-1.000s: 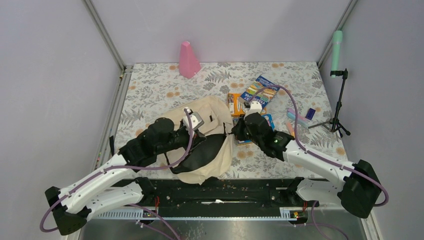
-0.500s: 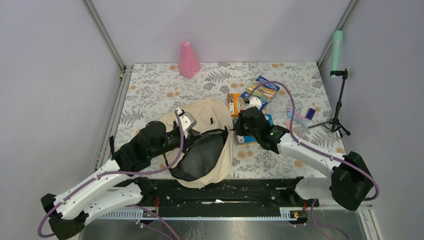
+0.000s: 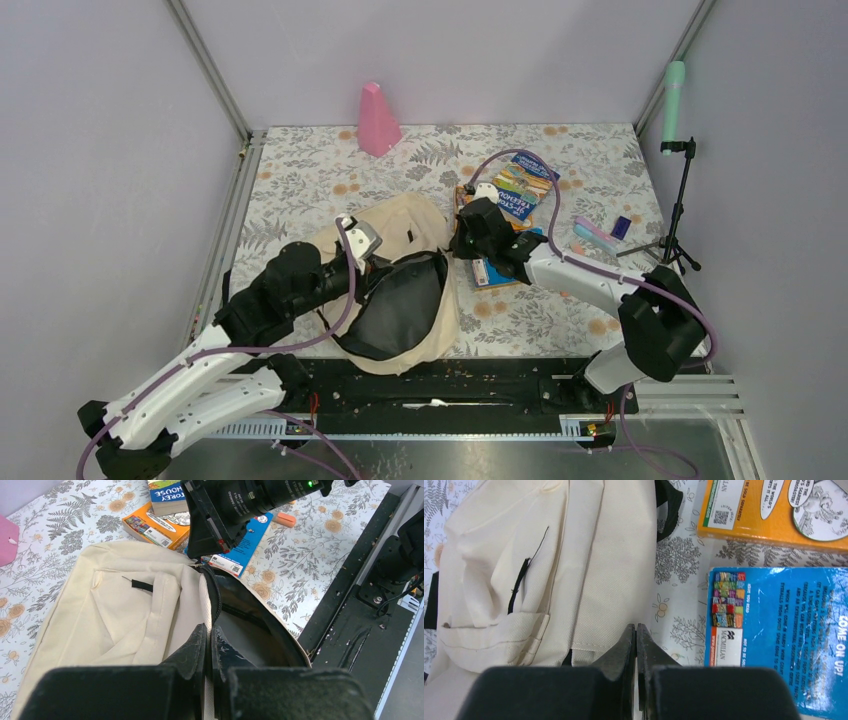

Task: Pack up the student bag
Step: Unzip the student bag at the center of the board, then pick up the book from the center of the board.

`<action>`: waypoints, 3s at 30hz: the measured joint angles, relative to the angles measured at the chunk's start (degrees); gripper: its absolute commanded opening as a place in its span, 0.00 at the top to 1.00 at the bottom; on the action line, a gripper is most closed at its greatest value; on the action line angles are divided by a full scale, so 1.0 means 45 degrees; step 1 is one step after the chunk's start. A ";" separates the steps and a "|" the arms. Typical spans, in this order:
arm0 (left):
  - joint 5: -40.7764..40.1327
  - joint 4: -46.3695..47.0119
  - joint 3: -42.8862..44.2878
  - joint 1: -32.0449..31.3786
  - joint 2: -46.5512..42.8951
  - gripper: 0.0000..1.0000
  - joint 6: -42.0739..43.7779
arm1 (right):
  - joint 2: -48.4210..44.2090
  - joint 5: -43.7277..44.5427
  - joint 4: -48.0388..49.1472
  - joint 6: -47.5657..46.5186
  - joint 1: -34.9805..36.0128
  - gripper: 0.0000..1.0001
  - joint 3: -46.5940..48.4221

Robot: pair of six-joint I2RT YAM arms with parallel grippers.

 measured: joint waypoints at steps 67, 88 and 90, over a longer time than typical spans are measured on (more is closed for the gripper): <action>-0.2715 0.0282 0.0685 0.2477 0.1763 1.00 -0.1311 | 0.1749 -0.5833 0.1054 0.2302 -1.0151 0.06 -0.0228; -0.1996 0.0272 0.0685 0.2550 0.1316 1.00 -0.1817 | 0.5421 -0.4342 0.4133 0.5882 -1.0142 0.11 0.1195; -0.1855 0.0272 0.0685 0.2555 0.1292 1.00 -0.1889 | 0.5542 -0.4289 0.4216 0.6101 -1.0103 0.11 0.1282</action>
